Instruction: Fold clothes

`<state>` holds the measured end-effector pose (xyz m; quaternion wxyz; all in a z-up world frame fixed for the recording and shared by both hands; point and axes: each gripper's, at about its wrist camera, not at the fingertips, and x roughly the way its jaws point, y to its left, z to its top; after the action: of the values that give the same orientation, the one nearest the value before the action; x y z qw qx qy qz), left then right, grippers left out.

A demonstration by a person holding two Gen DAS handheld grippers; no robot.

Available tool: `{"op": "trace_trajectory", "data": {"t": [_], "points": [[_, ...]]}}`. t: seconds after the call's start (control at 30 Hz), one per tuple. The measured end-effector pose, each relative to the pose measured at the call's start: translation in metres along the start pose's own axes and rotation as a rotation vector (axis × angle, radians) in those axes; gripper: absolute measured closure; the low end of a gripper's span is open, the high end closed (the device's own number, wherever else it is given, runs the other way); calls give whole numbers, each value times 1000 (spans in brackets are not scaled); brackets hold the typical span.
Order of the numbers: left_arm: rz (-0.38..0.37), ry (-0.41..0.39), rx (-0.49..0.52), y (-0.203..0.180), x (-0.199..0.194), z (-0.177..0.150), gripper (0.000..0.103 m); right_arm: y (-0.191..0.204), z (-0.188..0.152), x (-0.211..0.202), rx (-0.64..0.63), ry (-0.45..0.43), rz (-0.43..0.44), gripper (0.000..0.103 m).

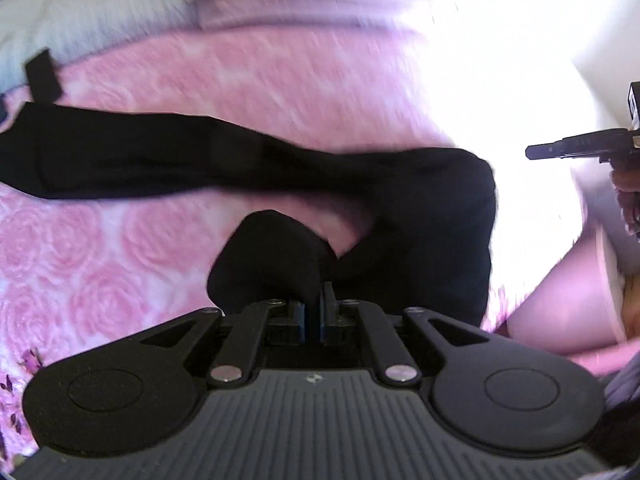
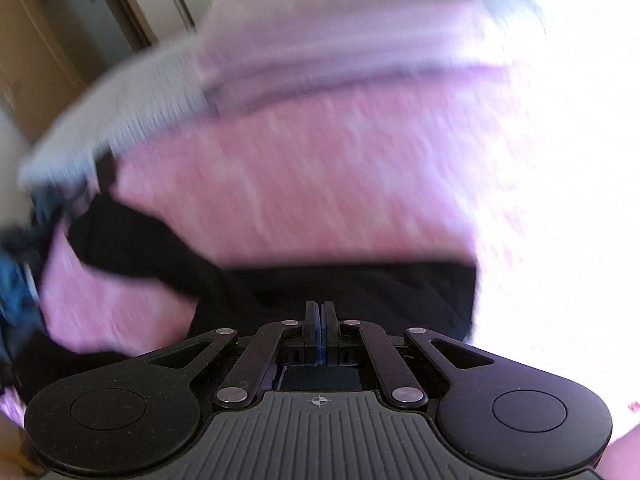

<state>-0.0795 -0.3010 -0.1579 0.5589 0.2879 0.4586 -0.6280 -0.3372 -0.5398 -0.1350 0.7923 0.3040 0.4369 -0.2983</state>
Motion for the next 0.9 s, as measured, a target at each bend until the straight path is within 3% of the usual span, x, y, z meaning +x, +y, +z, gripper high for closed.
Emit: {"op": "trace_trajectory", "data": {"t": [0.13, 0.33, 0.4, 0.43, 0.47, 0.67, 0.8, 0.9], "points": [[-11, 33, 56, 1, 1, 6, 91, -37, -35, -2, 89, 54, -42, 103], [-4, -15, 139, 24, 9, 48, 73, -55, -58, -1, 162, 57, -84, 99], [11, -14, 159, 22, 17, 62, 70, -60, -56, 7, 174, 51, -97, 58], [14, -14, 173, 18, 23, 68, 69, -65, -52, 14, 179, 49, -86, 24], [16, -13, 190, 13, 30, 74, 66, -72, -47, 21, 181, 47, -70, 21], [-3, 14, 251, -33, 83, 104, 55, -112, -16, 64, 195, 40, 29, 21], [25, 38, 347, -61, 126, 127, 47, -127, 24, 108, 24, 82, 96, 21], [77, 72, 377, -61, 154, 148, 46, -133, 55, 142, -144, 118, 150, 21]]}}
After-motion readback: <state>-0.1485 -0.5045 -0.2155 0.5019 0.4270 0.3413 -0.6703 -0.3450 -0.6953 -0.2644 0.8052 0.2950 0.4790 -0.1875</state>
